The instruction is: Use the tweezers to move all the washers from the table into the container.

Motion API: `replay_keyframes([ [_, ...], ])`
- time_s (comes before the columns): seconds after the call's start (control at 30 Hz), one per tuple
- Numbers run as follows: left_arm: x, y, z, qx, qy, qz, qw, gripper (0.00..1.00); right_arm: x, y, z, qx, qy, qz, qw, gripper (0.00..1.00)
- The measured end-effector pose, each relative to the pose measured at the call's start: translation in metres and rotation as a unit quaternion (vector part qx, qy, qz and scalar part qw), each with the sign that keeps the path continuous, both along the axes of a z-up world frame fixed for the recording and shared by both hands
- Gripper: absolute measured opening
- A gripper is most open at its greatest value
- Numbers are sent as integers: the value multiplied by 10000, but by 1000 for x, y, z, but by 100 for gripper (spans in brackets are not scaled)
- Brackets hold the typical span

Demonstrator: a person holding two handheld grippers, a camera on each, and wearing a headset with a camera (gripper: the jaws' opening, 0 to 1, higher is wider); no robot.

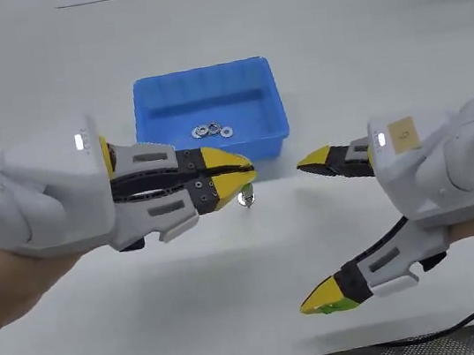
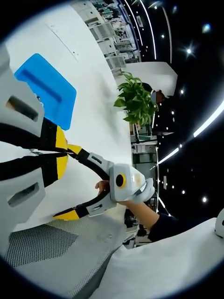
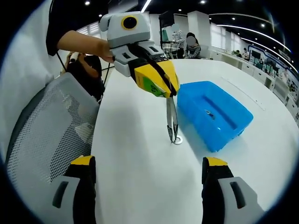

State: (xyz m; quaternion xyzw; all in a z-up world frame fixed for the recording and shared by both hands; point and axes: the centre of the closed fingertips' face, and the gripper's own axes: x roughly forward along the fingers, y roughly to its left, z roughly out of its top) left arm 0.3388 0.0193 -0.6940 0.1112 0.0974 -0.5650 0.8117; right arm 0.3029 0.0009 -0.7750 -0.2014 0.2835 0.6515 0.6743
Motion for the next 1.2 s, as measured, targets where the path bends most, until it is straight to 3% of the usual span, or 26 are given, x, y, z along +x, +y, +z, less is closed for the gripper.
replay_keyframes([
  [0.17,2,2,0,-6,105,18,9999,5,1,13,-1,35,111,150,9998,79],
  [0.3,1,5,0,102,171,-96,9998,5,10,23,-3,30,159,139,9998,58],
  [0.4,1,6,0,158,220,-154,9995,5,22,34,0,149,-13,138,9998,53],
  [0.6,1,5,-1,228,241,-202,9992,5,29,49,6,263,-181,260,9992,39],
  [0.7,1,4,-1,273,243,-235,9991,5,28,52,8,336,-195,322,9987,25],
  [0.83,-2,4,-2,349,231,-292,9987,5,32,54,6,268,-388,381,9982,20],
  [1.2,-3,5,-3,519,220,-376,9977,5,35,58,2,246,-472,590,9968,13],
])
